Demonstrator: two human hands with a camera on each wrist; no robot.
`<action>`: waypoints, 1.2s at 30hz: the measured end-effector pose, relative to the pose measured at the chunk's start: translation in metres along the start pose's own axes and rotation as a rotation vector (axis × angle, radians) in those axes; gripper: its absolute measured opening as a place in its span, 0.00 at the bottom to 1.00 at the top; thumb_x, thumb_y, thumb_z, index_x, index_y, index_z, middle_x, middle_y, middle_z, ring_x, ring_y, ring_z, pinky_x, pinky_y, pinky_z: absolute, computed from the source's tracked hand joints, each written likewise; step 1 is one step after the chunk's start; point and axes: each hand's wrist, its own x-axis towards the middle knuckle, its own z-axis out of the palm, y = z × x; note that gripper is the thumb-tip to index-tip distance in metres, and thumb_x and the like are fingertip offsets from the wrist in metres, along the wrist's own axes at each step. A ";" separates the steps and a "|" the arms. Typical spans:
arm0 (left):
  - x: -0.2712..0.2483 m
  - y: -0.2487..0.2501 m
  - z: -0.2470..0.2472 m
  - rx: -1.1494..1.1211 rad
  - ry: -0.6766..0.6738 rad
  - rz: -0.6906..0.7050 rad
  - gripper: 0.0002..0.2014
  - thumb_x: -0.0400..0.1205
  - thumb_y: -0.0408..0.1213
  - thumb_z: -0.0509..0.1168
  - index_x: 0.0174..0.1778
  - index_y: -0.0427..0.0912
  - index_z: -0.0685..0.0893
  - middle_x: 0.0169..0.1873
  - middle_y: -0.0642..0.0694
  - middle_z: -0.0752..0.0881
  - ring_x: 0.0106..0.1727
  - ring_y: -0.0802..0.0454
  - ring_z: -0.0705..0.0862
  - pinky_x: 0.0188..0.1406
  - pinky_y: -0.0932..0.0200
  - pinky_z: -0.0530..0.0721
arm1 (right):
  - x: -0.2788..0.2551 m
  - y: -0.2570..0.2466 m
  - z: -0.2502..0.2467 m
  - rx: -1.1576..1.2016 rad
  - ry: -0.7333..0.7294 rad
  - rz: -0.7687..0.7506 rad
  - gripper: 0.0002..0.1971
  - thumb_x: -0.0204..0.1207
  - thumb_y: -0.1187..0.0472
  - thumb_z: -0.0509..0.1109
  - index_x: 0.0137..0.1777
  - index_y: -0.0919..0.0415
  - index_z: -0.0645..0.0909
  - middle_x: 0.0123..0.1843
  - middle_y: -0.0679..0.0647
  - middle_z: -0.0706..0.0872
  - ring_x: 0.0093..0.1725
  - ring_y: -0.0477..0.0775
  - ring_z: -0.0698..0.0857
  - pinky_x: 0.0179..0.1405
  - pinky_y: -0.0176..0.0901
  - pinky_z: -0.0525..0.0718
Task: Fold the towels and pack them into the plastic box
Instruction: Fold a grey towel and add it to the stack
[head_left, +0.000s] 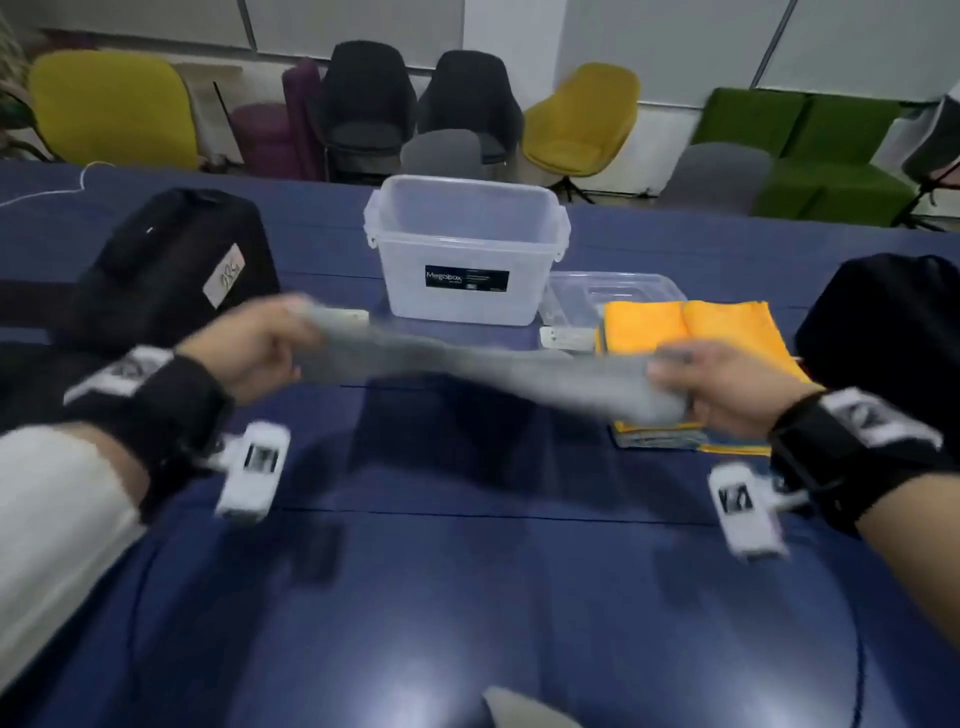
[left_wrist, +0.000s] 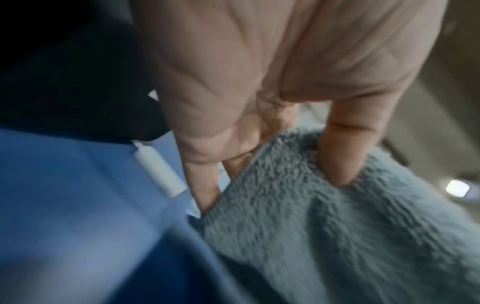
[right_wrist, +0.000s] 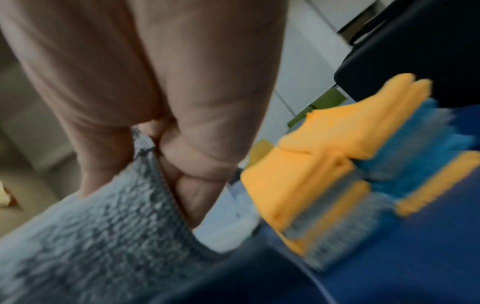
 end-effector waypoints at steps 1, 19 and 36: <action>-0.009 -0.023 0.000 0.059 0.008 -0.109 0.16 0.48 0.31 0.71 0.32 0.40 0.89 0.42 0.41 0.91 0.40 0.48 0.90 0.34 0.60 0.88 | -0.005 0.026 0.002 -0.035 -0.010 0.079 0.18 0.61 0.52 0.84 0.40 0.63 0.82 0.38 0.54 0.88 0.35 0.45 0.87 0.33 0.36 0.85; -0.001 -0.150 0.005 0.281 0.303 -0.432 0.12 0.55 0.31 0.71 0.32 0.33 0.81 0.30 0.37 0.78 0.32 0.44 0.75 0.34 0.53 0.72 | 0.018 0.119 0.025 -0.595 0.141 0.455 0.18 0.74 0.70 0.73 0.29 0.59 0.68 0.24 0.55 0.76 0.20 0.49 0.75 0.22 0.41 0.78; 0.066 -0.175 0.041 0.778 0.357 -0.516 0.12 0.76 0.41 0.71 0.30 0.44 0.77 0.34 0.46 0.81 0.42 0.44 0.80 0.44 0.58 0.76 | 0.041 0.158 0.029 -0.862 -0.022 0.376 0.12 0.73 0.64 0.73 0.38 0.50 0.73 0.40 0.48 0.76 0.42 0.50 0.77 0.41 0.41 0.75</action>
